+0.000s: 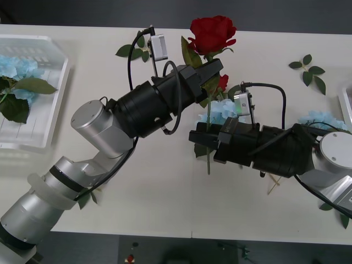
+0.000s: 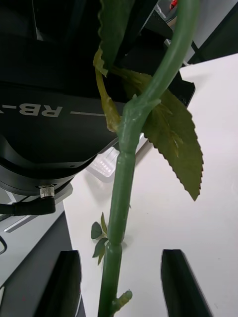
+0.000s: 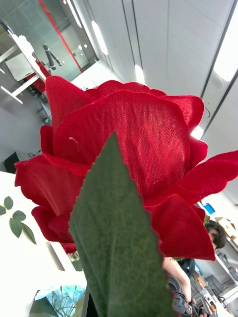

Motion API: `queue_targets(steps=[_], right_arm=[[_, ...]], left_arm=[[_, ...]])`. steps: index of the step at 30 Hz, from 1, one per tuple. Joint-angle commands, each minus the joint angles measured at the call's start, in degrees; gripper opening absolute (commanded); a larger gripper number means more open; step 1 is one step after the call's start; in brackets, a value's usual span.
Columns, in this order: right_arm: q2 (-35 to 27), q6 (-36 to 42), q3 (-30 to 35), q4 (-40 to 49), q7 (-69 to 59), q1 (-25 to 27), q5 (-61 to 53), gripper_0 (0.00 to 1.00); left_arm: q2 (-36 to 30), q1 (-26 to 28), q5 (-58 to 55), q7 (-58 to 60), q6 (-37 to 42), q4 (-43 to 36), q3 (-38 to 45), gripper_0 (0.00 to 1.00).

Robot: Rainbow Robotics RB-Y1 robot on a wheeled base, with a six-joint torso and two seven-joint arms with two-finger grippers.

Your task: Put the red flowers into the right box and the blue flowers into the left box

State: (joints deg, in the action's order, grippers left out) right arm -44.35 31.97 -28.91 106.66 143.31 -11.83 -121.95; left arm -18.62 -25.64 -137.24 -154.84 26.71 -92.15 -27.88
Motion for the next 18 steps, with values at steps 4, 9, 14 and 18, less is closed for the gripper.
queue_targets(steps=[4,9,14,18], right_arm=[[0.23,0.02,0.88,0.92,-1.72,-0.83,-0.75,0.0],[0.32,0.02,0.88,0.92,-1.63,-0.83,-0.75,0.0],[0.32,0.02,0.79,0.92,-1.63,-0.83,-0.75,0.0],[0.32,0.2,0.88,0.92,-1.63,-0.83,-0.75,0.0]], left_arm=[[-1.16,-1.96,-0.13,2.61,-0.43,-1.81,0.37,0.0],[-1.42,-1.96,-0.13,2.52,-0.69,-1.81,0.46,0.06],[-4.23,-1.96,-0.31,2.52,-0.07,-2.07,1.25,1.0],[-9.68,-1.87,-1.63,2.52,2.3,-2.51,1.34,1.0]])
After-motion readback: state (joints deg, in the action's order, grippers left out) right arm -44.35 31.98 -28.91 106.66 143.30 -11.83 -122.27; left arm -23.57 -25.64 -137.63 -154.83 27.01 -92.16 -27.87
